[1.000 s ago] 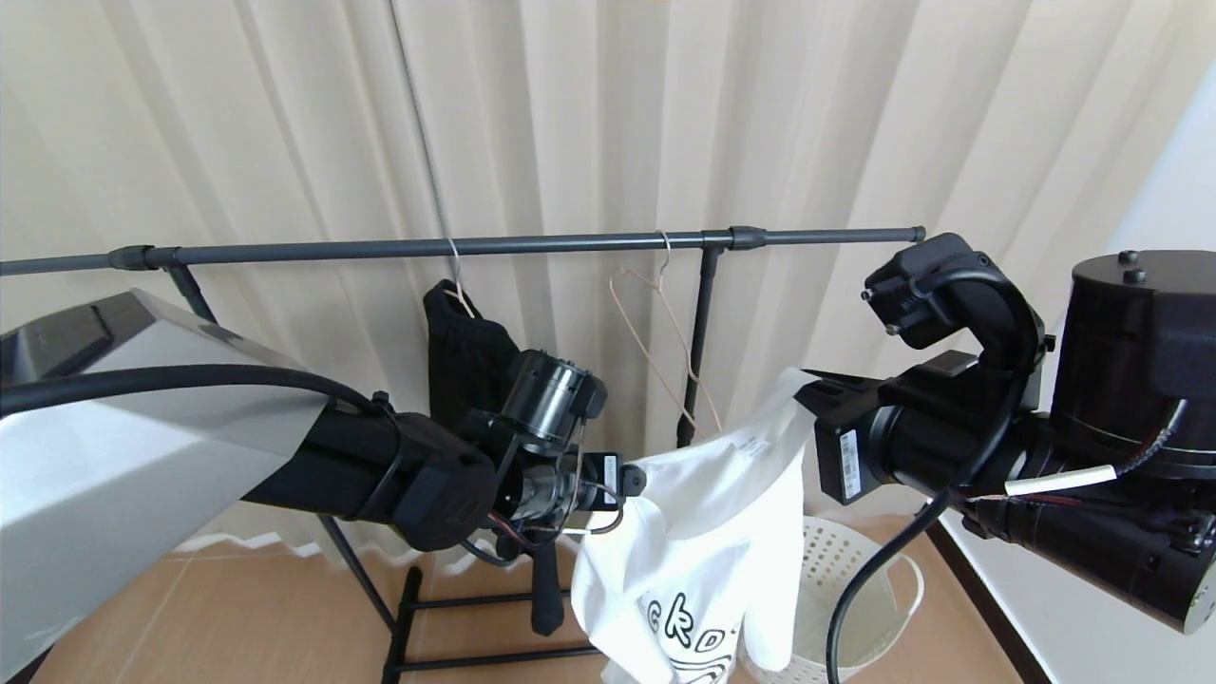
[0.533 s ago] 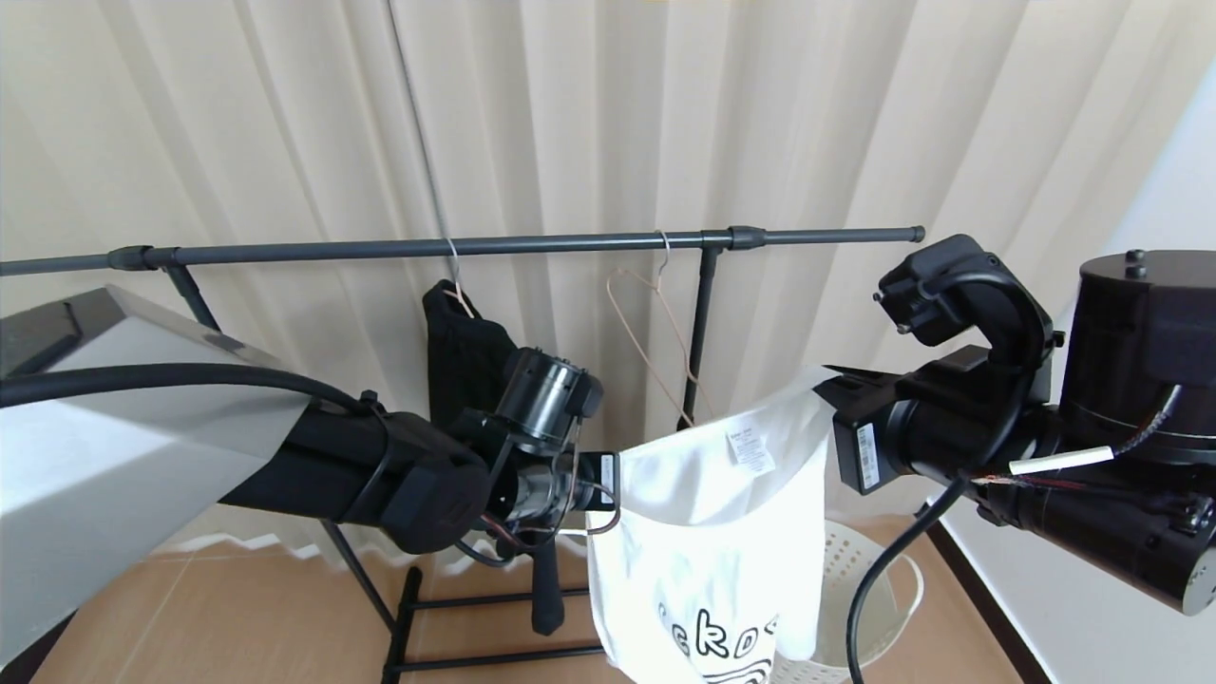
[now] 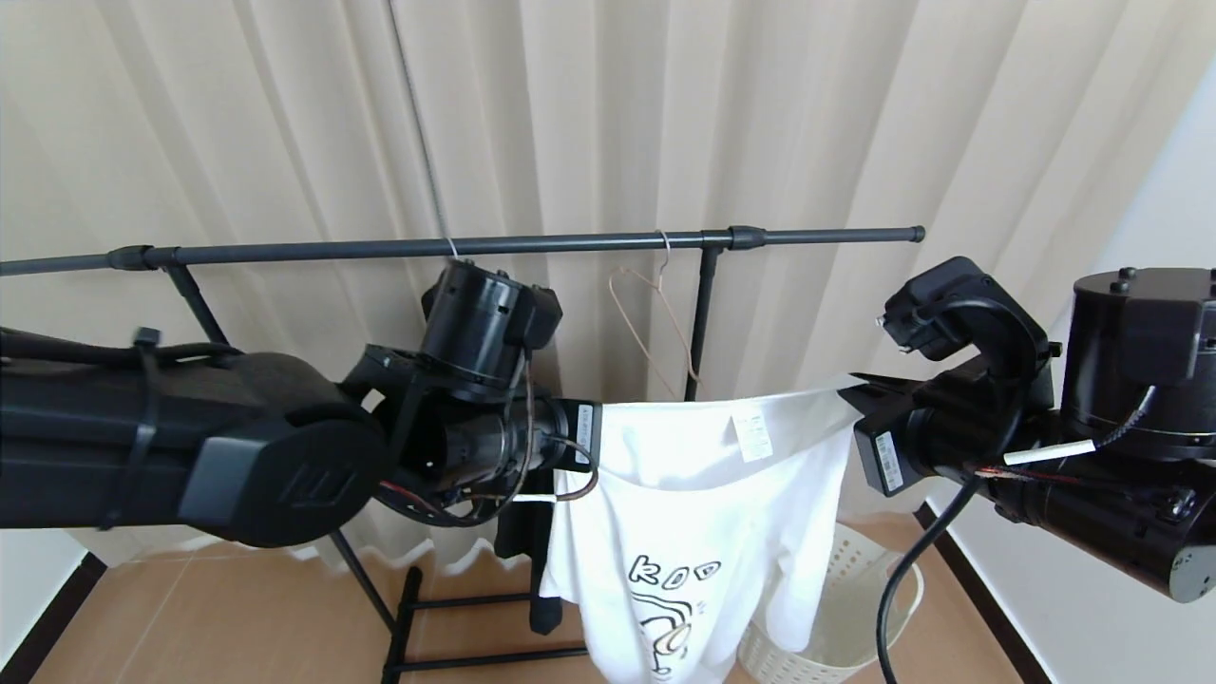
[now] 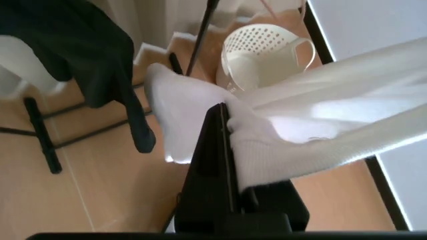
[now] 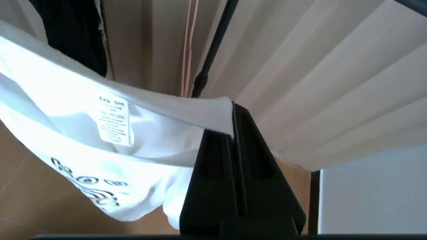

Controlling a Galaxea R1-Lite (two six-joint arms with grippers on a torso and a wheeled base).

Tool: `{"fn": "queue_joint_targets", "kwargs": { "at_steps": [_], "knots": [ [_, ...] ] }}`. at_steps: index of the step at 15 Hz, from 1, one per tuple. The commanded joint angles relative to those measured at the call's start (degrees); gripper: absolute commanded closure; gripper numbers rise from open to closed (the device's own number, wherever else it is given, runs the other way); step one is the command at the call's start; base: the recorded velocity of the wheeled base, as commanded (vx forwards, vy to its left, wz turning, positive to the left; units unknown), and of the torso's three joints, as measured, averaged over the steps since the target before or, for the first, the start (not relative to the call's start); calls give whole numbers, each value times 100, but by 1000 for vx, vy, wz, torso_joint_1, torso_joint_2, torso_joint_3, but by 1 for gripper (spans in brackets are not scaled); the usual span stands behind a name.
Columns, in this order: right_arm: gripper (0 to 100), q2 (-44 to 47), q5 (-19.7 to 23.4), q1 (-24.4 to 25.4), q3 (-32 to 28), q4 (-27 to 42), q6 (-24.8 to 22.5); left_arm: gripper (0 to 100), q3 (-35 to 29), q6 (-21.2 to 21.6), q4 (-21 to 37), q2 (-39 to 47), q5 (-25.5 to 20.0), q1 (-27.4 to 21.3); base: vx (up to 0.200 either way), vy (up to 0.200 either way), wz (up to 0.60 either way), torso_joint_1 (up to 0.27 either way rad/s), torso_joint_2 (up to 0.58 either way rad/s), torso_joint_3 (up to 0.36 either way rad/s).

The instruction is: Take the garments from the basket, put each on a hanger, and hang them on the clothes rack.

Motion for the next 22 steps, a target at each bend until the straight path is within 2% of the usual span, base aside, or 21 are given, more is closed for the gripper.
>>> {"fn": "queue_joint_targets", "kwargs": {
  "at_steps": [1,2,3,7,13,15,19,22],
  "knots": [
    [100,-6,-1,-12,93,4,-58,100,-184,265,129,-548,188,32,0,0,0,0,0,0],
    [100,-32,7,5,172,-14,-93,100,-263,511,304,-653,408,58,0,0,0,0,0,0],
    [100,-32,16,41,181,-93,-93,100,-263,564,410,-653,557,50,0,0,0,0,0,0],
    [100,21,-1,111,251,-576,-93,100,-210,555,427,-495,1243,32,0,0,0,0,0,0],
    [100,30,-19,129,251,-629,-93,100,-289,555,401,-425,1286,14,0,0,0,0,0,0],
    [100,-146,-37,419,347,-567,-111,100,-588,555,392,-161,1278,23,0,0,0,0,0,0],
    [100,-551,16,946,673,-418,-559,100,-1353,546,401,349,1234,23,0,0,0,0,0,0],
    [100,-551,-10,1385,769,-14,-682,100,-2302,555,419,709,1181,23,0,0,0,0,0,0]
  ]
}}
